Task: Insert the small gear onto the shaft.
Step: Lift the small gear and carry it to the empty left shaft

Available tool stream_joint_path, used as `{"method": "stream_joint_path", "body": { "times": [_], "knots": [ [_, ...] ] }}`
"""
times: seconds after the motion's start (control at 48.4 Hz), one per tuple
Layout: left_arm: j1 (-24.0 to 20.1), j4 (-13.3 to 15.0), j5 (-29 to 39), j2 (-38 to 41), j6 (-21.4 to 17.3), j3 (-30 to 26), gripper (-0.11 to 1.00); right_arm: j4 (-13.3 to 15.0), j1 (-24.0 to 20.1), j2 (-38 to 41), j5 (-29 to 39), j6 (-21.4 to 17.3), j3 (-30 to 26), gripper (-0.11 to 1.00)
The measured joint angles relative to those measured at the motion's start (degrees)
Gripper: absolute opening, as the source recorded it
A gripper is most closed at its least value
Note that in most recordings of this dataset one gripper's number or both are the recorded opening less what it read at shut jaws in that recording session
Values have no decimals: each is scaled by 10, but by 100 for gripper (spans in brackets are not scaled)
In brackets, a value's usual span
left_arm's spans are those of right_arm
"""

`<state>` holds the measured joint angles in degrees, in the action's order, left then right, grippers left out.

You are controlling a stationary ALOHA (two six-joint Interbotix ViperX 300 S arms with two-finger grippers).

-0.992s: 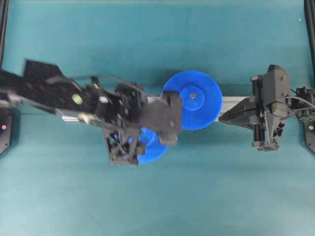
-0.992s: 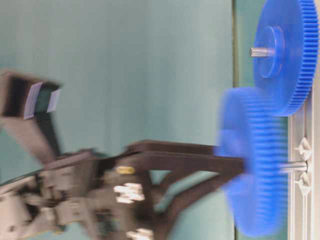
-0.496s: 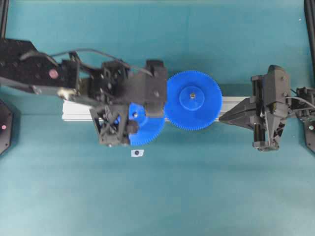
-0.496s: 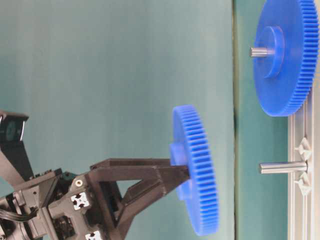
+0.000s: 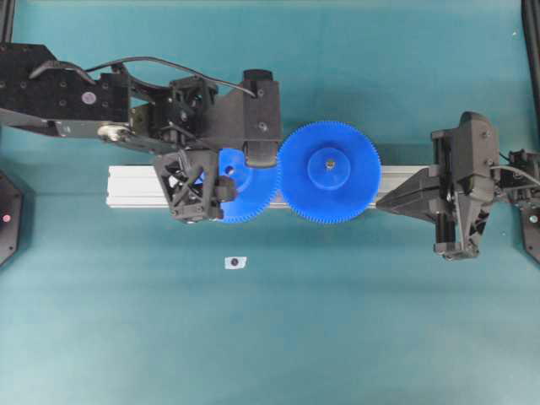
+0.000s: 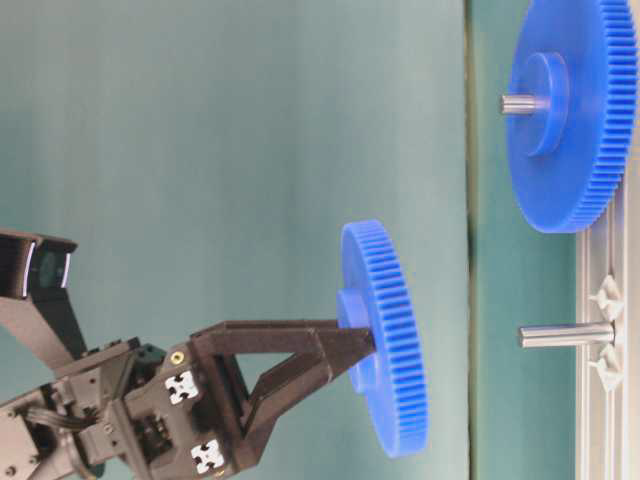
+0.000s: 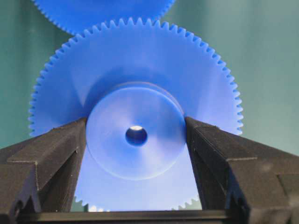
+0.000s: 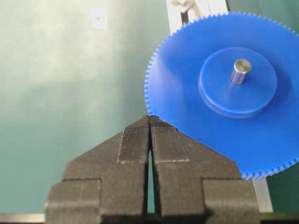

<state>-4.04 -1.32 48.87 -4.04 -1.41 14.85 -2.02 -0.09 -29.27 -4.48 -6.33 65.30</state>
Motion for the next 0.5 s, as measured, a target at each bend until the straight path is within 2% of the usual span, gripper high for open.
{"method": "stream_joint_path", "body": {
  "times": [0.207, 0.496],
  "knots": [
    [1, 0, -21, 4, 0, 14, 71, 0, 1, -7, 0, -15, 0, 1],
    [1, 0, -47, 32, 1, 47, 71, 1, 0, -11, 0, -17, 0, 1]
  ]
}}
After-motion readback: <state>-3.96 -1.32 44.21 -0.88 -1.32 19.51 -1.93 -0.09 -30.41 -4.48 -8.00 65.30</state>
